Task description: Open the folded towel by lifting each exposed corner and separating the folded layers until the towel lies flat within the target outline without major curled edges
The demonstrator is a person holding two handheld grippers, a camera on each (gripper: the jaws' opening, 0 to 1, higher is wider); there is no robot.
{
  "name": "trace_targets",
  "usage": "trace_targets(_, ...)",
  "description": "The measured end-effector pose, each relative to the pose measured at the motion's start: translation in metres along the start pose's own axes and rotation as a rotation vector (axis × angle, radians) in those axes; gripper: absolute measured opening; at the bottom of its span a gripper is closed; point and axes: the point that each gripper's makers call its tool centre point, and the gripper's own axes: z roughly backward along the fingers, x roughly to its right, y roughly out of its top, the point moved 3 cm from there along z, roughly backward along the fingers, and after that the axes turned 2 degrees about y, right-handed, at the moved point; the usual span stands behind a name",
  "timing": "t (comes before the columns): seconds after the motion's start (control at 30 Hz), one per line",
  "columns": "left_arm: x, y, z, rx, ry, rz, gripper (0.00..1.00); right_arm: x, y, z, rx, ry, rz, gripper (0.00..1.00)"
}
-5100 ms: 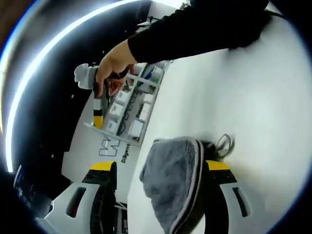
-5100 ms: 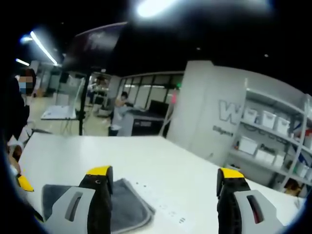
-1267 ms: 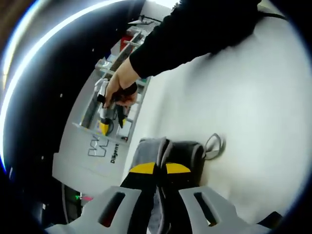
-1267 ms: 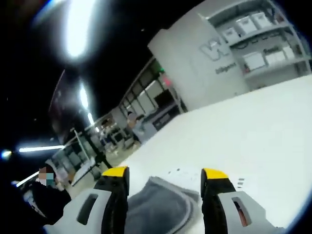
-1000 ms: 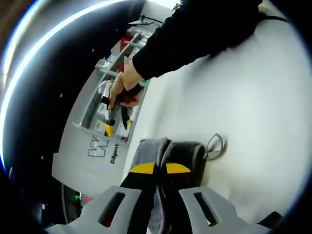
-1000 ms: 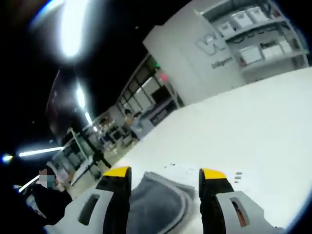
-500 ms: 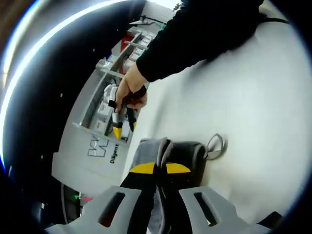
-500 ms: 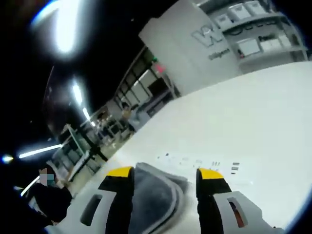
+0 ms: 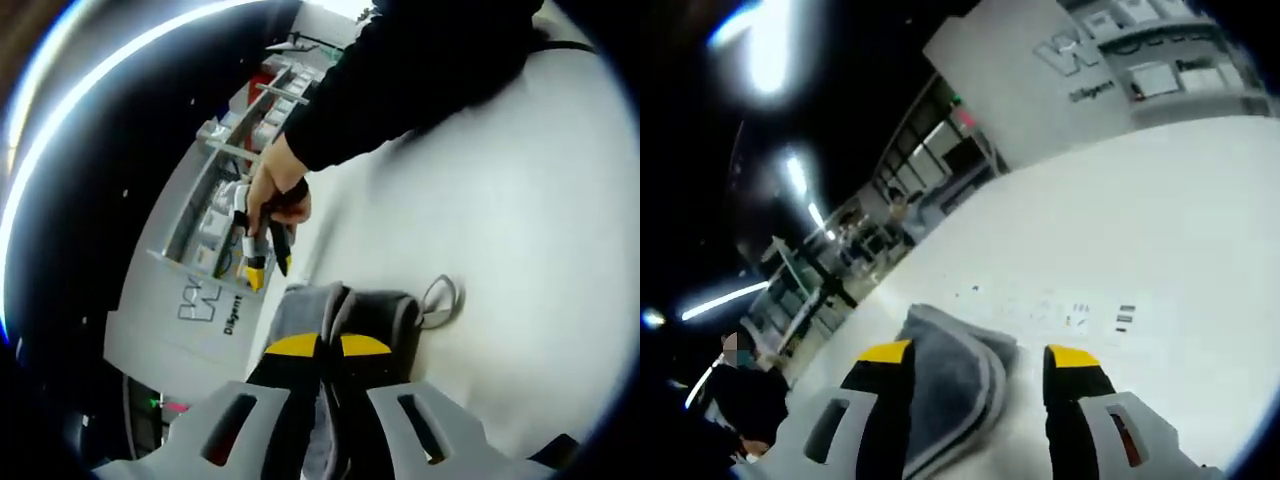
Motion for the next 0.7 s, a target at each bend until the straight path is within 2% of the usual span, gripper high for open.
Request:
trace_targets(0.1, 0.001, 0.0, 0.0, 0.0, -0.001, 0.0, 0.04, 0.002, -0.009, -0.004, -0.037, -0.007, 0.006, 0.42)
trace_targets(0.33, 0.002, 0.0, -0.001, 0.0, -0.004, 0.003, 0.04, 0.005, -0.014, -0.007, -0.05, -0.017, -0.018, 0.38)
trace_targets(0.6, 0.002, 0.0, -0.001, -0.001, -0.003, 0.003, 0.04, 0.006, -0.021, -0.013, -0.069, -0.013, -0.022, 0.21)
trace_targets(0.7, 0.002, 0.0, -0.002, -0.001, -0.003, 0.006, 0.05, 0.005, -0.023, -0.012, -0.076, -0.012, -0.023, 0.18)
